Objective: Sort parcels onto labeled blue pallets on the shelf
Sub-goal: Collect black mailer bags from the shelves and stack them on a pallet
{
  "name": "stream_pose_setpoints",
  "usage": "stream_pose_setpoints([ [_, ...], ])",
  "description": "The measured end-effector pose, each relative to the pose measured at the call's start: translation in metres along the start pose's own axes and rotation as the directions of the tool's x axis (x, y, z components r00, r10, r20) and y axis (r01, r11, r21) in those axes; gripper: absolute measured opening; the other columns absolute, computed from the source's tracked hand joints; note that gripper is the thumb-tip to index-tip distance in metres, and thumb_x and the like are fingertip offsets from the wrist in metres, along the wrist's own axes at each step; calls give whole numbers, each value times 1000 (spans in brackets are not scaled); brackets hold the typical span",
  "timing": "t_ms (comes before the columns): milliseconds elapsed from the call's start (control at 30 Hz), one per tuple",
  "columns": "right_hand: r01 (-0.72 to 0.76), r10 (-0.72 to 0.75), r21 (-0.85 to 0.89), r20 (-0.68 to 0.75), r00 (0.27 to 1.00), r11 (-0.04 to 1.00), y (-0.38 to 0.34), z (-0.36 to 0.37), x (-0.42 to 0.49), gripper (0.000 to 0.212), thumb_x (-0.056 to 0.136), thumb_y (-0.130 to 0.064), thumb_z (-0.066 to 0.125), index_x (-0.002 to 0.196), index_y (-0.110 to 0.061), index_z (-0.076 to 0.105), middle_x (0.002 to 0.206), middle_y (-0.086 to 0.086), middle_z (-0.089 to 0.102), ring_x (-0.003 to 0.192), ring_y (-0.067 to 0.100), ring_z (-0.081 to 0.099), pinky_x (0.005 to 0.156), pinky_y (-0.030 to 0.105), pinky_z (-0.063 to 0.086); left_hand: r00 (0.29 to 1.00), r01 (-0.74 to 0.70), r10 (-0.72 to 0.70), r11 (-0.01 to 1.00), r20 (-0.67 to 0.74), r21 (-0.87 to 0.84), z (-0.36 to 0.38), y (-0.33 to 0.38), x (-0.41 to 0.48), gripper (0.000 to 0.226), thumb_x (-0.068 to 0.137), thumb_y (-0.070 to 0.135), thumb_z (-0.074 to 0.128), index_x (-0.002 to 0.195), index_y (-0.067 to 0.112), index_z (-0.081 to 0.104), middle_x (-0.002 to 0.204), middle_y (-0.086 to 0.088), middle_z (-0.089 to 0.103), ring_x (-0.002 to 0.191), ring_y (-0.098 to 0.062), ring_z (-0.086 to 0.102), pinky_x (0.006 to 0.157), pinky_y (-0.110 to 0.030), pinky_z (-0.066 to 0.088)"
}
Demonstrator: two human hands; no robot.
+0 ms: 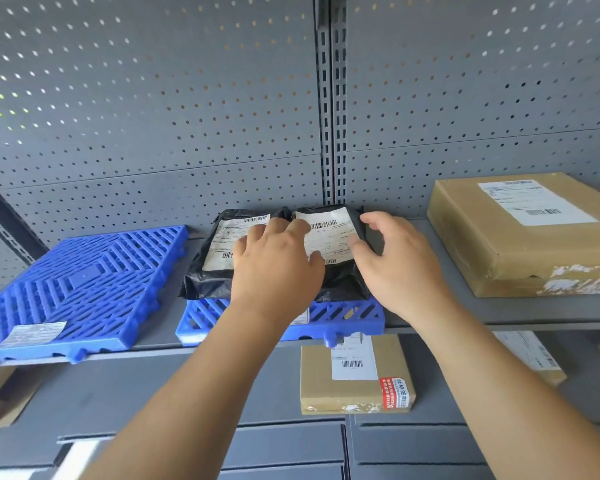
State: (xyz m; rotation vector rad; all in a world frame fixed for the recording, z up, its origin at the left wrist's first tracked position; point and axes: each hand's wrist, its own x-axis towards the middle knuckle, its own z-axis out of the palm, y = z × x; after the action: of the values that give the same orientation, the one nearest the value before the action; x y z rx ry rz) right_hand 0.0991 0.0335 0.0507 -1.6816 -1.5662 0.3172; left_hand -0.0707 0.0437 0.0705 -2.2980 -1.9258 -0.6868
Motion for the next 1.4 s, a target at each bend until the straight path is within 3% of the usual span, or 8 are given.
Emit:
stream_pose_setpoints([
  [333,-38,-16,-323,-161,987,946,-28,-22,-81,52,94,-41,60,142,-22,55,143,-1,57,125,32,50,106,44,41,983,-184,183,969,-23,-167,-22,-9,-42,44,93,36,58,135,24,58,138,-1,55,122,-30,49,102,-44,37],
  [567,-195,106,-461,-212,971,866,-25,-33,-155,57,90,-53,53,139,-24,56,141,-3,58,121,35,53,93,51,48,947,-313,322,924,1,-221,-11,7,-91,44,93,35,59,136,25,57,136,0,55,123,-30,49,98,-45,40],
  [700,-283,171,-510,-256,951,812,-12,-57,-190,56,91,-53,57,139,-25,56,141,-1,58,125,32,52,95,50,45,909,-401,416,891,34,-212,-3,36,-113,43,94,32,58,136,24,57,137,-1,55,122,-30,49,99,-44,39],
  [900,-439,292,-521,-342,893,732,19,-116,-239,62,91,-58,55,145,-30,50,153,-4,48,138,28,42,107,52,36,817,-534,570,804,83,-261,7,112,-143,45,94,36,54,138,25,55,140,-1,54,123,-31,48,99,-45,38],
  [1167,-606,361,-463,-514,778,647,94,-228,-321,51,88,-57,57,131,-30,57,139,-4,58,129,28,51,103,51,41,667,-672,739,652,98,-351,26,266,-206,42,94,37,56,133,25,56,137,0,56,125,-30,49,98,-47,40],
  [1400,-743,438,-381,-626,645,550,166,-343,-405,59,92,-57,54,143,-29,50,149,-4,51,136,27,45,110,49,35,528,-747,845,511,87,-425,35,418,-287,40,96,38,54,133,24,55,133,-1,56,125,-28,47,98,-45,41],
])
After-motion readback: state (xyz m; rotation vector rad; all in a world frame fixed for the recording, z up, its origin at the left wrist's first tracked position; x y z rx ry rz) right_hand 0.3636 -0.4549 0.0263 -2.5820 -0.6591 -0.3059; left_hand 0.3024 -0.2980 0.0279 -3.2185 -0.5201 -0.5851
